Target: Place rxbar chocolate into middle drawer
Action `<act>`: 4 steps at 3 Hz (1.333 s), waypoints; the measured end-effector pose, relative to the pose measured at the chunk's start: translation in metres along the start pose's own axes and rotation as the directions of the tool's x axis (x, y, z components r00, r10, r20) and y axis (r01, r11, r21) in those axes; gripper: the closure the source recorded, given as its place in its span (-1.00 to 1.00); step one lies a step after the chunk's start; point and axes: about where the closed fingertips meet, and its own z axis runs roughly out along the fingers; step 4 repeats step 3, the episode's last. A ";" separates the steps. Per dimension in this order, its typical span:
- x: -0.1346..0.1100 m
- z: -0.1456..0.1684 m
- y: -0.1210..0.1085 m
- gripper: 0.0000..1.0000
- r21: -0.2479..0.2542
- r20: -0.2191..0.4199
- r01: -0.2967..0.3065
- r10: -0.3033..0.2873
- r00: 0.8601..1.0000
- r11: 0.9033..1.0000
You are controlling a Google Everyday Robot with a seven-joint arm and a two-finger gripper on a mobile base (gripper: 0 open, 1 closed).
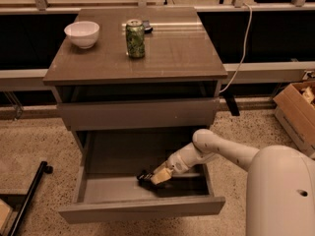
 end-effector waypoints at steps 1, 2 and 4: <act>0.000 0.004 0.001 -0.62 -0.006 -0.002 0.000 0.000 1.000 1.000; 0.001 0.006 0.002 -1.00 -0.010 -0.004 0.000 0.000 1.000 1.000; 0.001 0.006 0.002 -1.00 -0.011 -0.004 0.000 0.000 1.000 1.000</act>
Offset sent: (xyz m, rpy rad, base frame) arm -0.0012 0.0020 -0.0011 0.0013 0.0028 0.0033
